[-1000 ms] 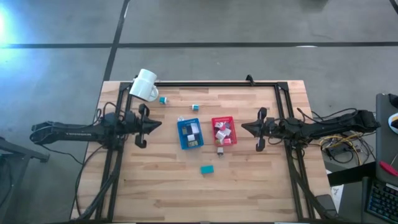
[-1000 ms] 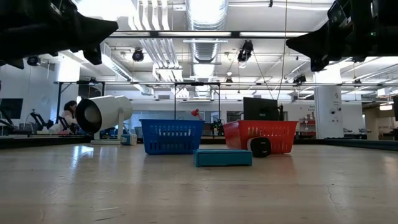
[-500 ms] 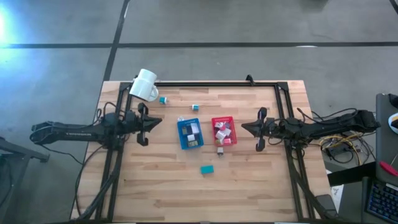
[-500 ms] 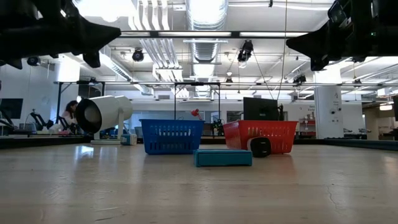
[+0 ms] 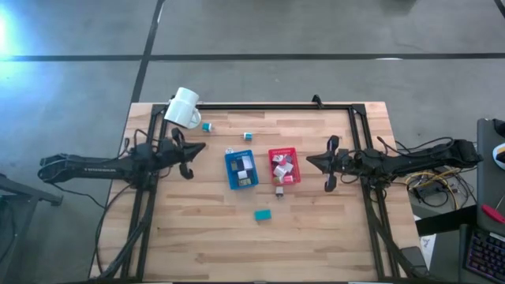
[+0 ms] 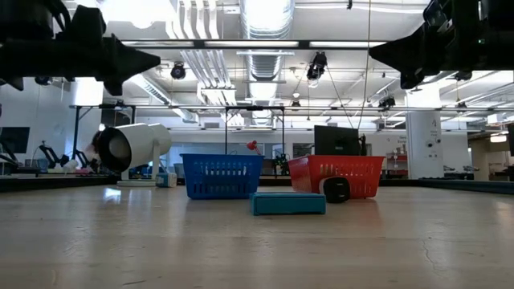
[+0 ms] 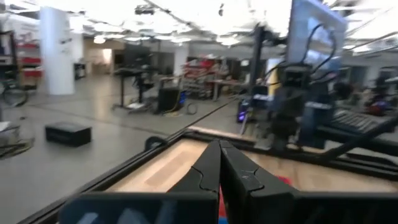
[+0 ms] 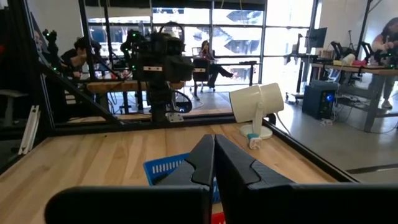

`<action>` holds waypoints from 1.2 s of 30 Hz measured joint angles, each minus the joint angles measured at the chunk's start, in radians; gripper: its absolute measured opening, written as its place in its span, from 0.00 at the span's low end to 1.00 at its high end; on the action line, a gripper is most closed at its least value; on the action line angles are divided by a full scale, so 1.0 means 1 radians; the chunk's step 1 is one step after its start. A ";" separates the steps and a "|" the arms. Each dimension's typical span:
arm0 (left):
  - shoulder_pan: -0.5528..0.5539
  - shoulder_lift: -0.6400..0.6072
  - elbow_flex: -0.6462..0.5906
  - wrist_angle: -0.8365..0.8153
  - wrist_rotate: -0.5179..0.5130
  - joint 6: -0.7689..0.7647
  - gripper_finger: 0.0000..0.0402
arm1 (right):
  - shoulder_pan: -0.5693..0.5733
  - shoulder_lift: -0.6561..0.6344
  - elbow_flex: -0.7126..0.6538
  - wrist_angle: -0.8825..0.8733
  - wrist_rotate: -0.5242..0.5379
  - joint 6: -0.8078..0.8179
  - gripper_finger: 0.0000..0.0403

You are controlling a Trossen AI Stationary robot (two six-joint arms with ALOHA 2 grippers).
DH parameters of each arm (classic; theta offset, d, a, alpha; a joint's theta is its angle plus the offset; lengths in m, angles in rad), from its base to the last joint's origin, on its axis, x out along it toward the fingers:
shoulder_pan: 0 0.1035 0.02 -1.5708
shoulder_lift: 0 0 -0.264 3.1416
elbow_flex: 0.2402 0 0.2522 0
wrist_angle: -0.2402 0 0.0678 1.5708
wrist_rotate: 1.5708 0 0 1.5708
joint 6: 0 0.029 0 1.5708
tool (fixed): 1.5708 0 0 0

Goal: Pick & Place Office items
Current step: Put the top light blue charger adapter into the red bin

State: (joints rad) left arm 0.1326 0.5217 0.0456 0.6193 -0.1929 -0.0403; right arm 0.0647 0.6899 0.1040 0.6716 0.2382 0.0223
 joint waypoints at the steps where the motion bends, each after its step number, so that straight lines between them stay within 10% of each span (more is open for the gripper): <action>1: 0.000 0.000 0.000 -0.008 -0.013 0.001 0.01 | 0.000 0.000 0.000 -0.001 0.000 0.001 0.02; 20: 0.002 0.185 0.229 -0.547 -0.187 -0.091 0.01 | 0.000 0.000 0.000 -0.002 0.000 -0.015 0.02; 36: 0.169 0.467 0.320 -0.556 -0.326 -0.068 0.09 | 0.000 0.001 0.001 -0.007 0.005 -0.079 0.02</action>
State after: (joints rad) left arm 0.3019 0.9891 0.3660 0.0636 -0.5191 -0.1080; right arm 0.0650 0.6910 0.1047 0.6648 0.2432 -0.0563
